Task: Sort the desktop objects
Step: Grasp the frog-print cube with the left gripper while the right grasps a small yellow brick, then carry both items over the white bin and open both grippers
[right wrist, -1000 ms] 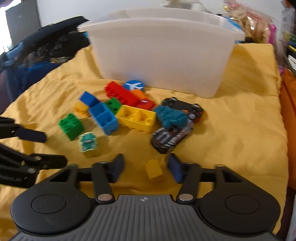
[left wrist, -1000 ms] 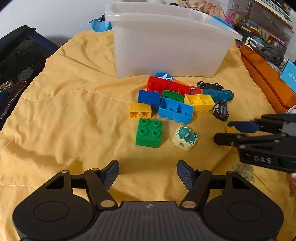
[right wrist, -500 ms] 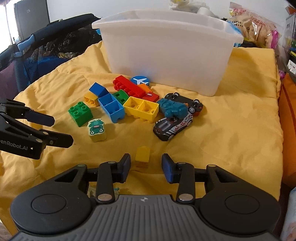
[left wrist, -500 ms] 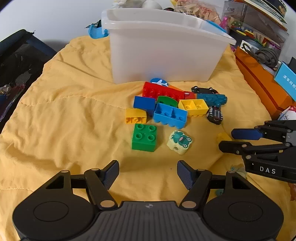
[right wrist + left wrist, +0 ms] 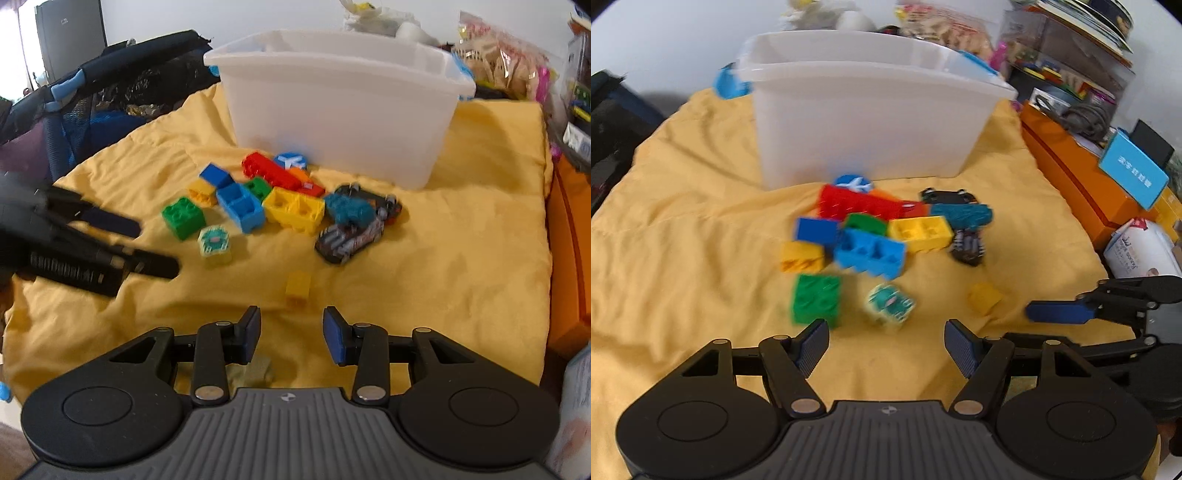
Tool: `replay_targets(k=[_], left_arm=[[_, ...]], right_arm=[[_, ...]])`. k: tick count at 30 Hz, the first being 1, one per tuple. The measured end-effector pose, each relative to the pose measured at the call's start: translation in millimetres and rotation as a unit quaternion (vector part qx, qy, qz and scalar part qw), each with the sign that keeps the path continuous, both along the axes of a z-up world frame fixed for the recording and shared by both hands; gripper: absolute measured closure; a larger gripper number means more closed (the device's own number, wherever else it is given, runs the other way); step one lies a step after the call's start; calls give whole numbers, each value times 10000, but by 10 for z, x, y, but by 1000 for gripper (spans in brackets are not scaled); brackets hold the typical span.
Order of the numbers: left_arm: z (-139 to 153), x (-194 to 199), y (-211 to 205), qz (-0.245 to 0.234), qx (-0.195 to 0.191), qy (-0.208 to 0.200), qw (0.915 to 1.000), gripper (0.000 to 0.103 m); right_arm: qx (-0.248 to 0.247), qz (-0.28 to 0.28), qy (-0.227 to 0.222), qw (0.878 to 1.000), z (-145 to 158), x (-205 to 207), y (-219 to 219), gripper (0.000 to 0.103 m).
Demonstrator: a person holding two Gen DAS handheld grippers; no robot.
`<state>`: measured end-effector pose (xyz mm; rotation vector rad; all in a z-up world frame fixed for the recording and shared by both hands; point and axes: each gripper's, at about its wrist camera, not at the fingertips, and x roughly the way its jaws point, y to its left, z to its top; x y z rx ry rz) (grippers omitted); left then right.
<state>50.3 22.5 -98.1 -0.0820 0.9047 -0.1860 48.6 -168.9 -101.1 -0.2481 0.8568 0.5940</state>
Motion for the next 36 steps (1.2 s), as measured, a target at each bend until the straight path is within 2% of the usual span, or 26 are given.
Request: replay_targets(k=[2,6,9,11,13,14,19,25,31,34,36], left_arm=[[-43,85,-72,-19,251,-7,9997,31],[-175,240,-85,-184,372,149,9990,35],[-177,241,-66,-297,385,86,9988,45],[-159,244,-62,-412,332,65,9986,59],[-148,272,-70,-459,264,49,9986,61],[-147,282,-88,-475,276,39,9985,66],[-84,160,-135,-473,259,-130,9985,66],[383,-105,-56,-424,8,-587,9974,66],[827,-162,83,-146,-99,-1169,9930,66],[992,-101,133,-65,-117,-1367,9905,66],[1126,-14,187,6,-141,-1509,9885,66]], right_arm=[[42,-130,73,9999,-39,12,-31,62],[54,-202,11,9998,-69,114,19,64],[82,-189,-17,9998,-102,211,104,66],[14,-195,6,9998,-138,258,149,71],[20,-205,26,9998,-154,279,171,74],[12,-202,13,9998,-156,277,174,74],[-94,-151,-35,9998,-157,268,211,84],[-102,-116,-188,9997,-37,199,193,85],[221,-134,-679,9974,383,168,124,85],[392,-148,-1004,9941,591,202,111,85],[448,-130,-1064,9932,658,247,117,85]])
